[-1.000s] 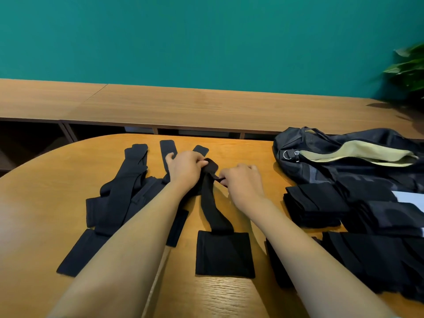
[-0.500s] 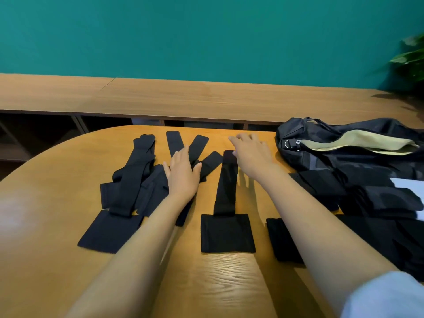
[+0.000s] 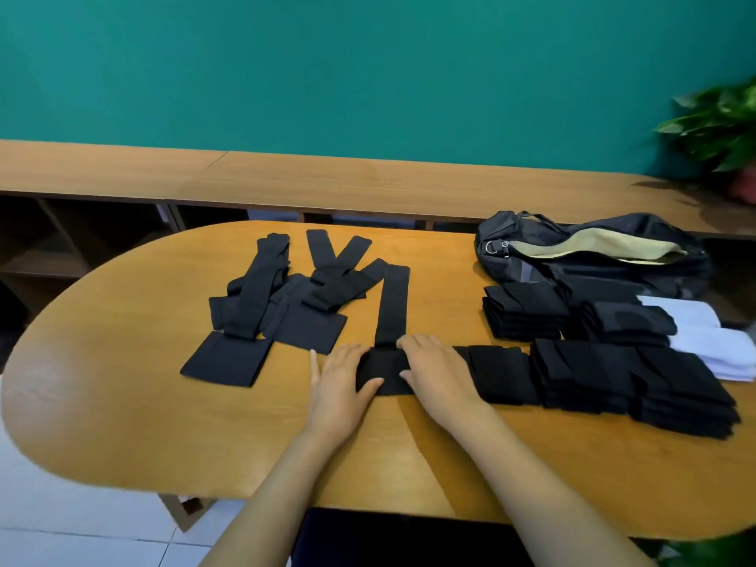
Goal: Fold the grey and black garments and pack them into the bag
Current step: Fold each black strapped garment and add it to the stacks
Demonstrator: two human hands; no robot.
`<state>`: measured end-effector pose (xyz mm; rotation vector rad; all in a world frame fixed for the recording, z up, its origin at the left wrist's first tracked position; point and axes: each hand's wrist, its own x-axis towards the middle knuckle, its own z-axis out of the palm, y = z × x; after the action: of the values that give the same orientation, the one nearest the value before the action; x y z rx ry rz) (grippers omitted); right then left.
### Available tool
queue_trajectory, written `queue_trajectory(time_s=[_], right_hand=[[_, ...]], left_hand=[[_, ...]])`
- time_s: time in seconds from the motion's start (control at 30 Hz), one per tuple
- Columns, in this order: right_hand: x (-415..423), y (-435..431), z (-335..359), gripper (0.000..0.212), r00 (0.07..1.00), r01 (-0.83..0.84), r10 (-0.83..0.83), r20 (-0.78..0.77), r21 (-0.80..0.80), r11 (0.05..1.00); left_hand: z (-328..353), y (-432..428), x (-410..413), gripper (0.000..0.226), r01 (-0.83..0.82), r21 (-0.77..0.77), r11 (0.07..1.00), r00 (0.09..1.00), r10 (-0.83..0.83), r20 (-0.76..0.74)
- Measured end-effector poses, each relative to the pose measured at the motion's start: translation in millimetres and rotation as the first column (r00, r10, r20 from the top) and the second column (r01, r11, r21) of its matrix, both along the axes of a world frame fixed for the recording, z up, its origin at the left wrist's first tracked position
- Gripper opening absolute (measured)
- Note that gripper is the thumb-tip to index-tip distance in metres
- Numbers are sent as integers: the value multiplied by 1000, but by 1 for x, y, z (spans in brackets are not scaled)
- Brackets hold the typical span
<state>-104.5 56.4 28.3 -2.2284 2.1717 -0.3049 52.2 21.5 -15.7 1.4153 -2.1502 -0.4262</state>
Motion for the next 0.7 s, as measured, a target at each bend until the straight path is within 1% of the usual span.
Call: queue_trajectory(time_s=[0.13, 0.27, 0.33, 0.4, 0.47, 0.5, 0.57, 0.63, 0.7], right_hand=[[5, 34, -18, 34, 1000, -13, 14, 24, -26, 1000], [5, 64, -29, 32, 996, -78, 82, 44, -92, 993], [4, 76, -31, 29, 991, -111, 120, 63, -130, 985], [3, 85, -35, 26, 985, -127, 144, 91, -166, 978], [1, 91, -42, 24, 978, -118, 149, 148, -196, 973], [0, 94, -46, 25, 969, -112, 153, 192, -212, 971], [-2, 98, -52, 35, 953, -99, 159, 258, -231, 968], [-3, 100, -54, 43, 946, -89, 165, 278, -268, 959], [-3, 100, -54, 47, 941, -91, 174, 290, -279, 956]], left_hand=[[-1, 28, 7, 46, -6, 2, 1000, 1000, 6, 5], [-7, 56, 19, 38, 39, -21, 999, 999, -39, -7], [-9, 64, 28, 45, 114, -22, 993, 993, -114, -2], [-9, 69, 36, 60, 199, 2, 980, 980, -199, 20], [-10, 72, 41, 70, 244, -8, 970, 970, -244, -3], [-12, 73, 43, 69, 243, -29, 970, 970, -244, -25], [-14, 75, 42, 63, 213, -74, 974, 975, -217, -53], [-16, 76, 39, 59, 187, -124, 975, 980, -193, -42], [-19, 76, 37, 60, 167, -153, 974, 984, -174, -34]])
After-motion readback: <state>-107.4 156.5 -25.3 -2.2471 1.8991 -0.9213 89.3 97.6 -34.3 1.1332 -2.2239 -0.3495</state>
